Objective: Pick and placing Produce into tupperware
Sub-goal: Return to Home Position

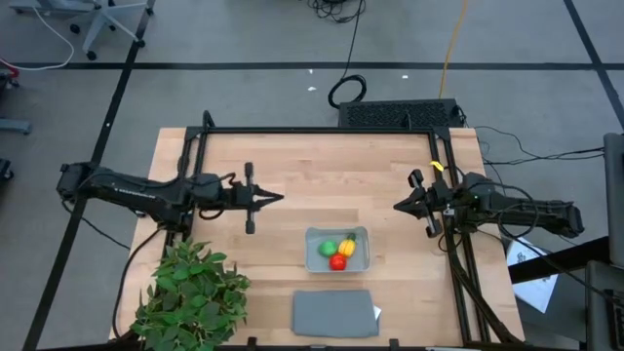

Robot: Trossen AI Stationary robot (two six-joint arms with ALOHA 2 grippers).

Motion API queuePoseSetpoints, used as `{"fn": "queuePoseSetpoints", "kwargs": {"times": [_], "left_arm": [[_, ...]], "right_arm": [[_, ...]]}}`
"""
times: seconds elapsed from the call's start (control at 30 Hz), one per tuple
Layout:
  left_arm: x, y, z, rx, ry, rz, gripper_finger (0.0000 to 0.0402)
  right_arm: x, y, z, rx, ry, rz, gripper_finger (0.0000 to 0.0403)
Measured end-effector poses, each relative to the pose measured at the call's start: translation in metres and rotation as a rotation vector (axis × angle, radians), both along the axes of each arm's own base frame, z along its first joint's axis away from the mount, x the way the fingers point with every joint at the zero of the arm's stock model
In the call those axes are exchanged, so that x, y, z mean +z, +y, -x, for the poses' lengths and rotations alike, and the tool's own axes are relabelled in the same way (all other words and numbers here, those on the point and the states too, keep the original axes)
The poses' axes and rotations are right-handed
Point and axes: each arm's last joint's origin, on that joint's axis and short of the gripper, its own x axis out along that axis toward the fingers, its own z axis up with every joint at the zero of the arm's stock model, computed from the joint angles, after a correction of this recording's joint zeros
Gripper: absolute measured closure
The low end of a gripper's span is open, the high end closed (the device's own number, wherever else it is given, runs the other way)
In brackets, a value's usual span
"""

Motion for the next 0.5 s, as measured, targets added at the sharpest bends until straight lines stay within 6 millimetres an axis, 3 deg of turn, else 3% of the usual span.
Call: {"fn": "queuePoseSetpoints", "kwargs": {"times": [0.17, 0.37, 0.5], "left_arm": [[-0.013, -0.001, 0.021, 0.15, 0.056, 0.021, 0.0402], [-0.022, -0.001, 0.048, 0.192, 0.019, 0.077, 0.0402], [-0.039, 0.002, 0.061, 0.243, 0.042, 0.13, 0.0402]], "right_arm": [[0.003, 0.001, 0.003, 0.003, -0.023, -0.021, 0.0403], [0.001, 0.001, 0.007, -0.002, -0.013, -0.024, 0.0403], [-0.001, 0.001, 0.007, -0.012, 0.006, -0.028, 0.0403]]}}
